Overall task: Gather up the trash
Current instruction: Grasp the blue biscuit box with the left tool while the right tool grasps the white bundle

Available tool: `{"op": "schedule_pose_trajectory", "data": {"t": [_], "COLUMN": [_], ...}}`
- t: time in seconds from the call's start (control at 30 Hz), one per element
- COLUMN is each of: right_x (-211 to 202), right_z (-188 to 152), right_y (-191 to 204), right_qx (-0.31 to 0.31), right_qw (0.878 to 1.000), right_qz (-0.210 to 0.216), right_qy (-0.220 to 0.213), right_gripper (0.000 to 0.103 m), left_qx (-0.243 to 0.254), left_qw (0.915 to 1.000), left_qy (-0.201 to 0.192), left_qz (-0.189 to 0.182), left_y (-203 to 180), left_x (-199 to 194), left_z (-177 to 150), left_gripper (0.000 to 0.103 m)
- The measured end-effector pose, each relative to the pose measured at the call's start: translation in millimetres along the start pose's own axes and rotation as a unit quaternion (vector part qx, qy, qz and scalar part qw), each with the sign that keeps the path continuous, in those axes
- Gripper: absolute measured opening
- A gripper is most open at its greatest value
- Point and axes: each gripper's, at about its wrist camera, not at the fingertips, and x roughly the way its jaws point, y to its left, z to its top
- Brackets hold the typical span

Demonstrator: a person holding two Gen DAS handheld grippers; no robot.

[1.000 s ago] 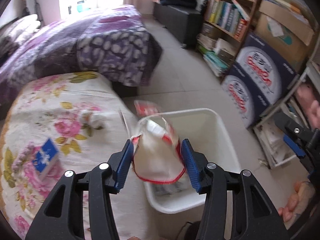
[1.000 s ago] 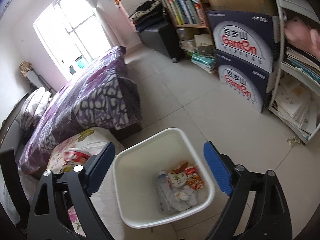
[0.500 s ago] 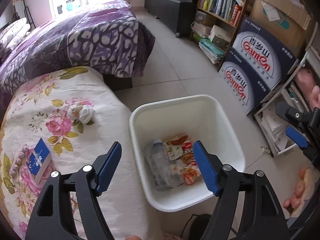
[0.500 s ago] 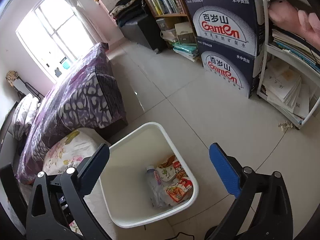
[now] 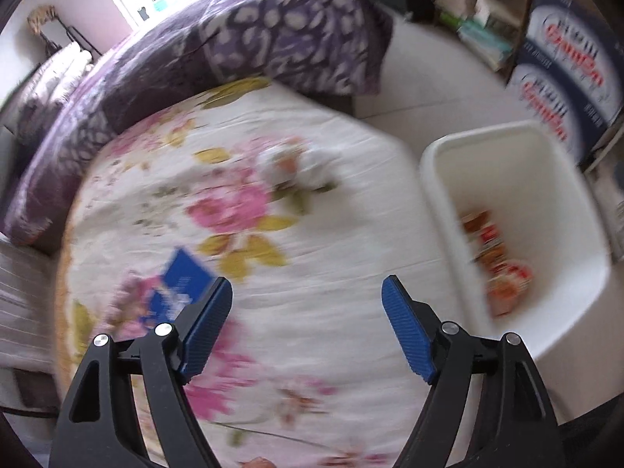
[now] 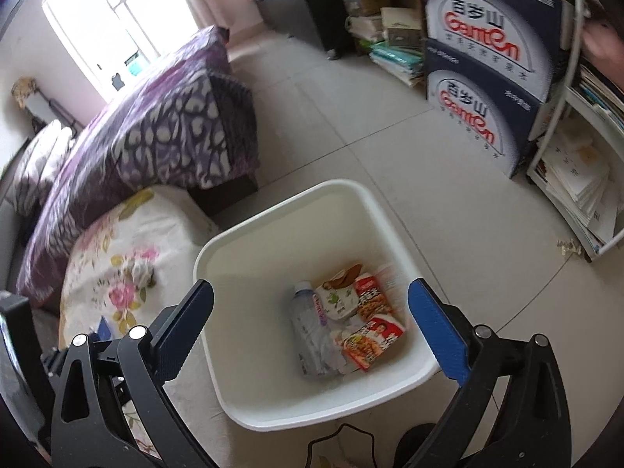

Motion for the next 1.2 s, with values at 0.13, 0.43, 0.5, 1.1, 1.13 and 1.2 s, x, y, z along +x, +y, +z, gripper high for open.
{"op": "schedule_pose_trajectory", "data": {"t": [0.13,0.43,0.5,1.1,1.13,1.2], "right_x": [14.9,45.5,52.9,140.4,144.7,151.8], "right_z": [-6.9,-20.9,-23.7,-19.2,-20.6,-22.2], "right_y": [27.2,103.5,125.2,241.4,244.9,249.1], "right_qx": [-0.045,-0.183,-0.232,-0.392,-0.397,-0.403], "right_qw": [0.999,0.983,0.972,0.915,0.912,0.909], "right_qz": [-0.009,0.024,0.039,0.087,0.088,0.083], "right_qy": [0.009,0.006,0.005,0.039,0.046,0.063], "right_gripper": [0.096,0.096,0.096,0.087,0.08,0.05], "left_qx": [0.017,0.018,0.022,0.029,0.027,0.02], "left_qw": [0.9993,0.9975,0.9978,0.994,0.994,0.9939], "left_qy": [0.032,0.068,0.061,0.044,0.044,0.044], "left_qz": [0.012,-0.006,-0.011,-0.095,-0.097,-0.099], "left_y": [31.2,86.6,95.2,122.4,123.4,124.6], "left_x": [26.3,69.4,72.5,66.6,66.3,65.1], "left_z": [-8.8,-18.1,-18.5,-41.4,-42.4,-42.8], "left_gripper": [0.077,0.084,0.088,0.061,0.061,0.06]}}
